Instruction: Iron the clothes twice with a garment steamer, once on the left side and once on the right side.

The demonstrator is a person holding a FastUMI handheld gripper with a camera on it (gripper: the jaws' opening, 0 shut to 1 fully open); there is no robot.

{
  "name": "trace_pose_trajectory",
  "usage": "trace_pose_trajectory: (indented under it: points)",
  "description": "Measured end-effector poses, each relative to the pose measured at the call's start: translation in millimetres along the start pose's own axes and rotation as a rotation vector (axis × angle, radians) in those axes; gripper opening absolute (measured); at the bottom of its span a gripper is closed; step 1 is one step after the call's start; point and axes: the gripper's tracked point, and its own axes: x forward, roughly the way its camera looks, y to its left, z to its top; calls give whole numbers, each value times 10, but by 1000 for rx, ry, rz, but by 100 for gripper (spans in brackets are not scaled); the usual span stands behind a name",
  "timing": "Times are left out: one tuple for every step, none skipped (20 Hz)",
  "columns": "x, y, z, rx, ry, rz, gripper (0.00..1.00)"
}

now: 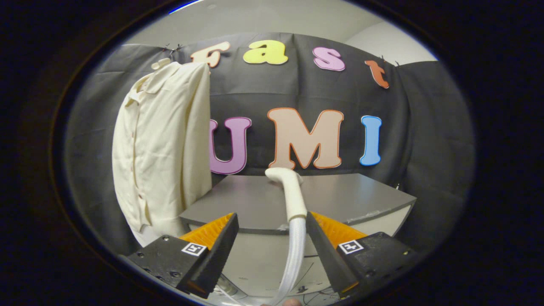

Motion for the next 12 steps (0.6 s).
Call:
trace_pose_trajectory:
  points:
    - [115,-52,6,-4,1,-4,97]
    - [239,-93,5,-13,3,-7,97]
    - [343,-115,-1,-24,5,-8,97]
    - [441,-126,-20,-37,9,-8,97]
    - [535,-143,-37,-49,13,-9,97]
    - [628,-157,-59,-59,27,-12,97]
    - [711,-175,-92,-64,41,-17,97]
    - [794,-188,-115,-64,56,-21,97]
    - [868,-185,-127,-61,68,-18,97]
    - [958,-184,-126,-52,73,-17,96]
    - [1032,-186,-146,-44,92,-14,94]
    - [1105,-187,-168,-38,105,-13,90]
